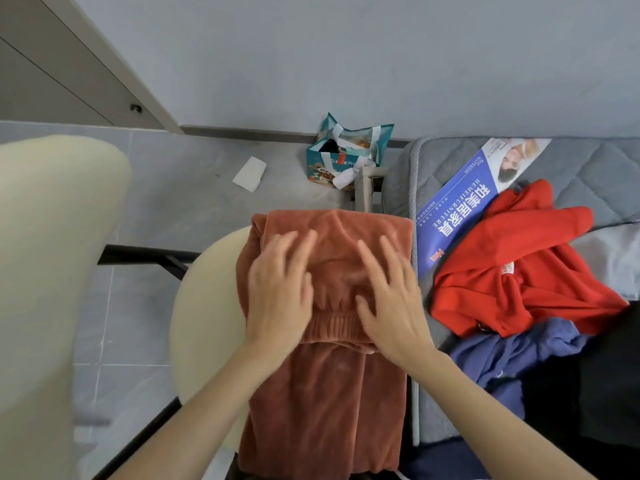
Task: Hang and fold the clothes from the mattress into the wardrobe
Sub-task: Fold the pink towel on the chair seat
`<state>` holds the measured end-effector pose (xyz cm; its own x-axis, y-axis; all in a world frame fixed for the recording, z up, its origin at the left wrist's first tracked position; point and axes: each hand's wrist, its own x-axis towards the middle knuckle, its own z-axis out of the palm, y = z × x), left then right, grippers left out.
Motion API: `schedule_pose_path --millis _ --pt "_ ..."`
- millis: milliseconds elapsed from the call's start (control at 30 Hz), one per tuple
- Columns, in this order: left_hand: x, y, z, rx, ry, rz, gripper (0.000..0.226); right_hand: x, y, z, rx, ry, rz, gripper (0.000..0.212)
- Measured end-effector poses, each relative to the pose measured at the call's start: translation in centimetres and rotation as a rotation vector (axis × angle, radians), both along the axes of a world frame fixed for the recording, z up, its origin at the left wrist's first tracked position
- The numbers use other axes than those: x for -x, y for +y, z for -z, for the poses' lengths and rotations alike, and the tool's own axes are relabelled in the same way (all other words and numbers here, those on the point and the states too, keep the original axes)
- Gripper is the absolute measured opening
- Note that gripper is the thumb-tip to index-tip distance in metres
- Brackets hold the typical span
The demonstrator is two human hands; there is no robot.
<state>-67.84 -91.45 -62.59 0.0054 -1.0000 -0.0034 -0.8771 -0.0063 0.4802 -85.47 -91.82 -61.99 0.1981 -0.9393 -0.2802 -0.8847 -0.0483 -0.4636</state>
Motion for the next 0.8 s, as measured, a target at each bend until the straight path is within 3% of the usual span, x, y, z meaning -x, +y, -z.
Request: schedule_pose_path --millis 100,233,300,400,467,567,633,700,800 --pt "-0.1 1.0 3.5 -0.164 -0.229 0.300 0.057 0.5 0.2 1.6 -0.229 0.109 -0.201 0.084" --pt "-1.9 1.7 7.3 -0.301 -0.398 0.393 0.063 1.6 0.0 3.3 -0.309 0.266 -0.249 0.075" --pt "-1.6 0.7 6.6 -0.284 -0.411 0.402 0.062 1.3 -1.0 3.0 -0.226 0.291 -0.258 0.073" --pt "-1.3 -2.6 3.9 -0.111 -0.247 0.333 0.039 0.9 -4.0 1.7 -0.006 0.194 -0.166 0.040" --pt "-1.7 -6.1 2.3 -0.072 -0.207 0.290 0.031 1.1 -7.0 1.2 0.034 0.111 -0.079 0.042" --pt "-2.8 -11.0 1.8 -0.543 -0.375 0.344 0.097 1.2 -10.9 1.4 -0.194 0.223 -0.149 0.082" --pt "-3.2 -13.3 2.5 -0.828 -0.480 0.378 0.120 0.9 -12.3 2.3 -0.387 0.376 -0.202 0.100" --pt "-2.9 -14.0 3.1 -0.928 -0.453 0.360 0.115 0.7 -12.7 3.2 -0.457 0.443 -0.194 0.095" --pt "-2.5 -13.4 3.5 -0.831 -0.436 0.341 0.079 0.7 -12.5 3.1 -0.384 0.465 -0.208 0.061"
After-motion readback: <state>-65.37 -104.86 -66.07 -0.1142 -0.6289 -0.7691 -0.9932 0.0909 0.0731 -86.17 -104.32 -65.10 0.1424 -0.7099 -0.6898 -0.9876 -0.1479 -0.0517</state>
